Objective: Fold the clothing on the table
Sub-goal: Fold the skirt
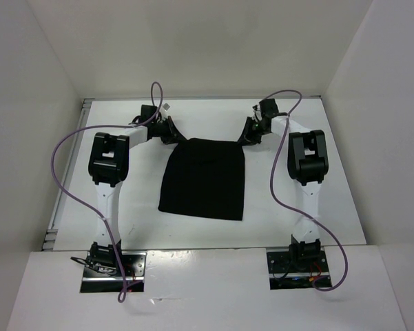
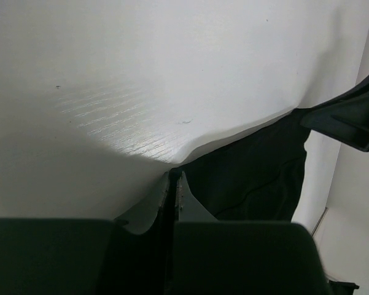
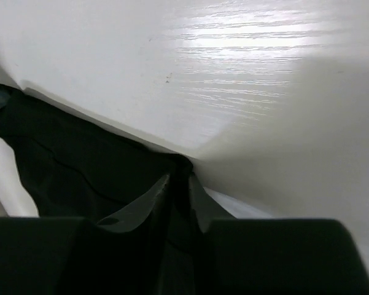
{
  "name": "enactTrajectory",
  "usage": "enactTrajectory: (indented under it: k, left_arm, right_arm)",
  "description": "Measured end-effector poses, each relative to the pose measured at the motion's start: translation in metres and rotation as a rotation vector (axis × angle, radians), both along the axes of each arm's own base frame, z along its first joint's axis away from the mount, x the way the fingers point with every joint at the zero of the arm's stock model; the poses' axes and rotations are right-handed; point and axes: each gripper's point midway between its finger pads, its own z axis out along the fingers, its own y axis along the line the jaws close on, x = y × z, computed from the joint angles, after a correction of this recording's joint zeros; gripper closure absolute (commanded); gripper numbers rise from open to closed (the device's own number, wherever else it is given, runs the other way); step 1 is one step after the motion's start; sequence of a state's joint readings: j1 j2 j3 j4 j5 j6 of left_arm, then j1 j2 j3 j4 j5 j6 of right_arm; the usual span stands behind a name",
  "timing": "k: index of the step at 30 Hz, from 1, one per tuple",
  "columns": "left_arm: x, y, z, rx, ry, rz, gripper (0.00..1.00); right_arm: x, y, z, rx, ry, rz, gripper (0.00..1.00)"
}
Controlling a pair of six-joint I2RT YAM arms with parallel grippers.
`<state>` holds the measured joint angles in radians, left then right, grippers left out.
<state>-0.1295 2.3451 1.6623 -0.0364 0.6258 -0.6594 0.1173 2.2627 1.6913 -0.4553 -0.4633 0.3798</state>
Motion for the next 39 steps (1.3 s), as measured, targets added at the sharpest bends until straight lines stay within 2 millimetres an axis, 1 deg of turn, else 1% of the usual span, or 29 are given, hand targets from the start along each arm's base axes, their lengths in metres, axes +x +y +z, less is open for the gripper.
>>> enactTrajectory:
  k: [1,2,3,6,9,11,13,15,18,20,22,23,25,27,29,32,34,39]
  left_arm:
    - [0.000,0.000,0.000,0.000,0.000,0.000,1.00]
    - [0.000,0.000,0.000,0.000,0.000,0.000,1.00]
    - [0.000,0.000,0.000,0.000,0.000,0.000,1.00]
    - [0.000,0.000,0.000,-0.002,0.000,-0.002,1.00]
    - [0.000,0.003,0.000,-0.003,0.003,0.002,1.00]
    - [0.000,0.005,0.002,-0.002,0.015,0.005,1.00]
    - [0.005,0.009,0.009,-0.002,0.013,0.013,1.00]
    - [0.015,0.014,0.023,-0.006,-0.014,0.025,1.00]
    - [0.036,0.020,0.057,-0.029,-0.091,0.031,1.00]
    - [0.047,0.020,0.083,-0.055,-0.150,0.024,1.00]
    - [0.050,0.019,0.104,-0.078,-0.188,0.019,1.00]
    - [0.049,0.018,0.113,-0.087,-0.202,0.011,1.00]
    - [0.044,0.016,0.124,-0.101,-0.223,0.002,1.00]
    - [0.033,0.016,0.131,-0.117,-0.219,-0.003,1.00]
    - [0.020,0.016,0.131,-0.124,-0.210,-0.008,1.00]
    - [0.003,0.017,0.124,-0.126,-0.179,-0.009,1.00]
    - [-0.008,0.018,0.114,-0.125,-0.154,-0.008,1.00]
    - [-0.034,0.019,0.092,-0.123,-0.082,-0.009,1.00]
  right_arm:
    - [-0.001,0.004,-0.002,0.009,0.005,0.012,0.87]
    - [-0.002,0.009,-0.004,0.018,0.010,0.024,0.98]
    - [-0.003,0.012,-0.004,0.024,0.011,0.030,1.00]
    - [-0.004,0.014,-0.004,0.022,0.015,0.034,1.00]
    - [-0.002,0.009,-0.003,-0.009,0.008,0.026,1.00]
    - [0.005,0.002,0.004,-0.044,-0.004,0.009,1.00]
    - [0.016,-0.003,0.017,-0.062,-0.036,-0.002,1.00]
    - [0.028,-0.008,0.035,-0.067,-0.084,-0.016,1.00]
    - [0.040,-0.019,0.062,-0.061,-0.144,-0.040,1.00]
    - [0.047,-0.023,0.081,-0.050,-0.185,-0.049,1.00]
    - [0.051,-0.024,0.098,-0.039,-0.219,-0.049,1.00]
    - [0.051,-0.024,0.104,-0.036,-0.231,-0.048,1.00]
    - [0.049,-0.023,0.115,-0.025,-0.246,-0.041,1.00]
    - [0.045,-0.021,0.124,-0.013,-0.256,-0.033,1.00]
    - [0.036,-0.019,0.129,0.001,-0.254,-0.022,1.00]
    - [0.015,-0.017,0.128,0.016,-0.228,-0.008,1.00]
    - [0.000,-0.016,0.126,0.021,-0.204,-0.002,1.00]
    - [-0.028,-0.015,0.124,0.034,-0.171,0.010,1.00]
